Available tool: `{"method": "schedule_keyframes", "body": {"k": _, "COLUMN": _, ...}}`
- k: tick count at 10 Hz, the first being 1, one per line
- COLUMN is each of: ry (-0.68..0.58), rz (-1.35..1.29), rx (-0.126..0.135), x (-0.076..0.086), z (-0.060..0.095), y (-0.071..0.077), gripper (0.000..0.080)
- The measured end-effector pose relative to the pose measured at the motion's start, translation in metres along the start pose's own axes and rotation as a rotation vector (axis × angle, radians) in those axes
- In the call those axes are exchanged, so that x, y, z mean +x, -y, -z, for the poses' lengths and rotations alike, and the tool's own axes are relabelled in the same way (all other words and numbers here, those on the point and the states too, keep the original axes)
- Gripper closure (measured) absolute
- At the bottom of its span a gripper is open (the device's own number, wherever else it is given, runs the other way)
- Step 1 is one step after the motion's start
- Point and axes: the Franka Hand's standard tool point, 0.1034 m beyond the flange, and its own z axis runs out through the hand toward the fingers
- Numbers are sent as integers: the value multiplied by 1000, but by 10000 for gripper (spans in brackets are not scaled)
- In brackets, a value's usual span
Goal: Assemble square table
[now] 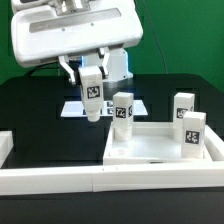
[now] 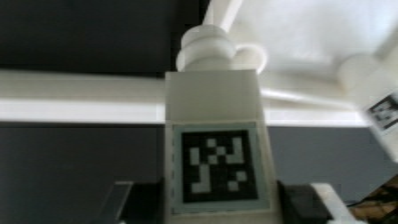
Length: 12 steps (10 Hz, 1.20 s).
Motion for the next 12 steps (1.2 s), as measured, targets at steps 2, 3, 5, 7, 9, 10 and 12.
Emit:
{"method": "schedule_keyframes", "body": {"k": 2, "ry": -21, "rz": -24, "rx": -24, "x": 26, "z": -8, "y": -5, "gripper": 511}}
{"method": "schedule_keyframes", "body": {"k": 3, "ry": -5, "rz": -67, "rx": -24, "x": 36, "z": -10, "y": 3, "gripper": 511}}
{"method": "schedule_keyframes", "body": {"k": 5, "ry": 20, "rz": -58, "rx": -41, "x": 37, "z": -9, "y": 1, "gripper": 511}}
{"method": "schedule_keyframes", "body": {"k": 7, "ry": 27, "rz": -52, "rx": -47, "x": 37, "z": -8, "y": -3, "gripper": 511}}
{"method": "schedule_keyframes", "body": {"k": 9, "ry": 0, "rz": -47, "rx": -107, "x": 20, "z": -7, "y": -5, "gripper": 511}}
{"method": "schedule_keyframes", "body": {"k": 10, "ry": -11, "rz": -109, "rx": -95, "x": 32, "z": -7, "y": 9, "gripper": 511}}
{"method": "schedule_keyframes", "body": {"k": 12, "ry": -44, "rz": -191, "rx": -88, "x": 70, "z": -8, "y": 35, "gripper": 511}}
